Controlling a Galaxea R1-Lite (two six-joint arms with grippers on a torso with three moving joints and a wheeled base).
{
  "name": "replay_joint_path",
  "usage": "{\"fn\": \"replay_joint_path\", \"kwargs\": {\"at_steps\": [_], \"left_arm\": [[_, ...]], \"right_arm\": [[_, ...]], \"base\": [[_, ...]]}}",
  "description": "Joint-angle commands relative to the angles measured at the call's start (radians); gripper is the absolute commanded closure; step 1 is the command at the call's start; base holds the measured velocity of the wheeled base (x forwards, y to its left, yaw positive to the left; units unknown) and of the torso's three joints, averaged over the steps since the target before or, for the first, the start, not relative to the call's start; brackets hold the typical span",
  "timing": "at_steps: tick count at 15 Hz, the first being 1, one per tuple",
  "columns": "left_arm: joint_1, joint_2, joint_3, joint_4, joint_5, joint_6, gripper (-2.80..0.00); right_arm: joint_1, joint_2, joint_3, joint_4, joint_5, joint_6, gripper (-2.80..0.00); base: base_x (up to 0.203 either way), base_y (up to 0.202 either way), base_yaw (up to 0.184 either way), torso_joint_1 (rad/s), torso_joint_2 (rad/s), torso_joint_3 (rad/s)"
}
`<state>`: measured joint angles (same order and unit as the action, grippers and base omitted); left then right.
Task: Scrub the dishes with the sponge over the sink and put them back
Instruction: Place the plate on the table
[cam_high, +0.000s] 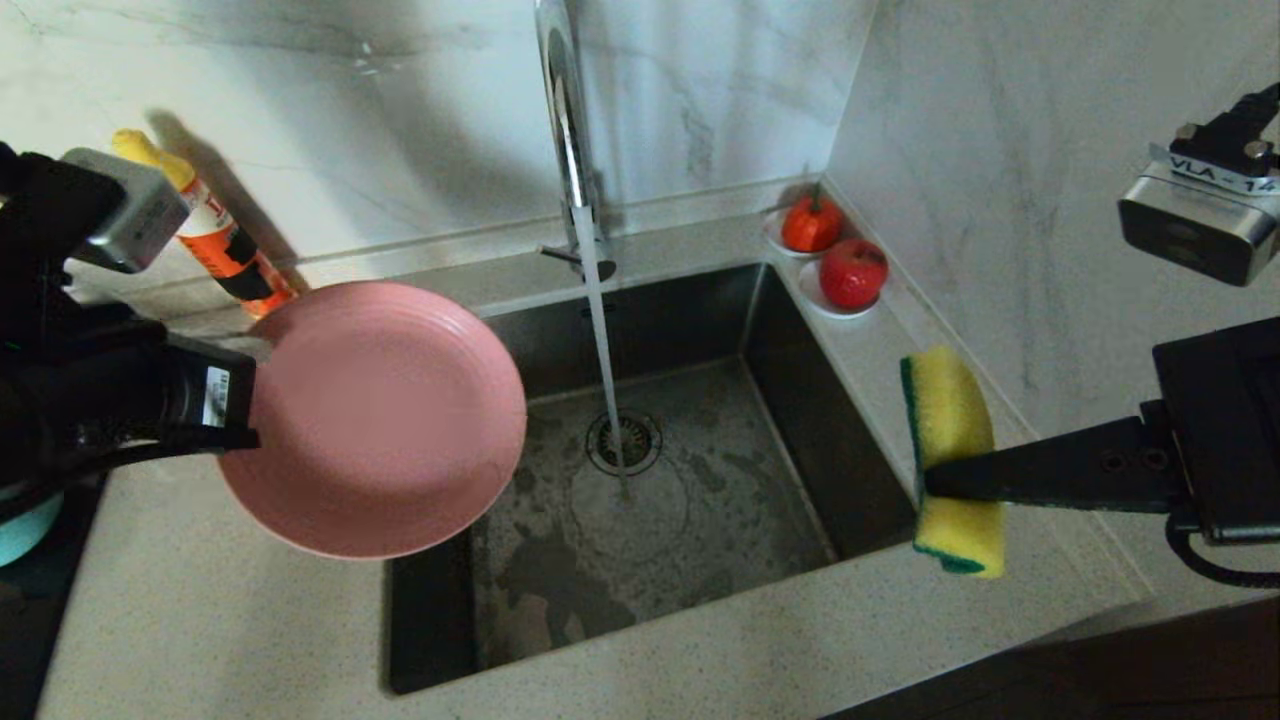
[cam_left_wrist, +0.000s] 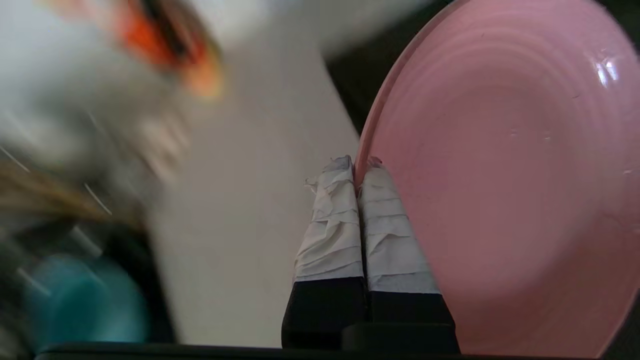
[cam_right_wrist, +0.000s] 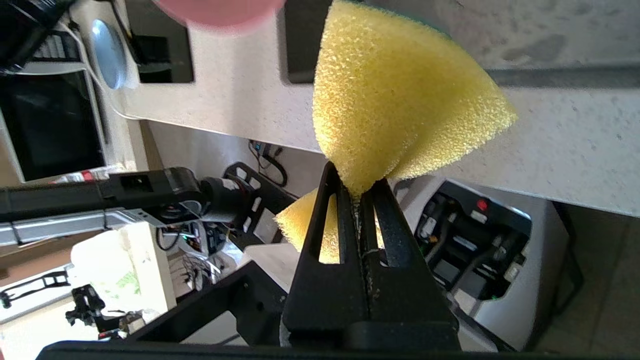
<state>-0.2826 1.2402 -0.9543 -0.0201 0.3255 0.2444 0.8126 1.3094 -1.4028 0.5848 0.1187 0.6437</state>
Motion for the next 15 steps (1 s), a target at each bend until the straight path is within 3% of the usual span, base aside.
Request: {"fn": "replay_joint_path", "kwargs": {"at_steps": [1,5,8,11,15], "left_arm": [[0.104,0.008,-0.025,0.130,-0.068,-0.139,0.00],[0.278,0.004,0.060,0.154,-0.123,-0.269,0.00],[0.448,0.003,0.084,0.153,-0.236,-0.340,0.00],[0.626,0.006,0.111,0.145,-0.333,-0.353,0.00],[0.790,0.025,0.166,0.071,-0.423,-0.350,0.00]], "right_arm": [[-0.002,-0.002,0.004,-0.002,0.002,0.004,0.00],[-0.004,0.004,0.001,-0.003,0.004,0.004,0.00],[-0.013,0.008,0.004,-0.002,0.004,0.004,0.00],[-0.029,0.011,0.007,-0.002,0.013,0.002,0.00],[-0.046,0.020,0.007,-0.003,0.037,0.000,0.00]], "base": [[0.000,0.000,0.000,0.000,0.00,0.000],[0.000,0.000,0.000,0.000,0.00,0.000],[0.000,0.000,0.000,0.000,0.00,0.000],[0.000,0.000,0.000,0.000,0.00,0.000],[0.000,0.000,0.000,0.000,0.00,0.000]]}}
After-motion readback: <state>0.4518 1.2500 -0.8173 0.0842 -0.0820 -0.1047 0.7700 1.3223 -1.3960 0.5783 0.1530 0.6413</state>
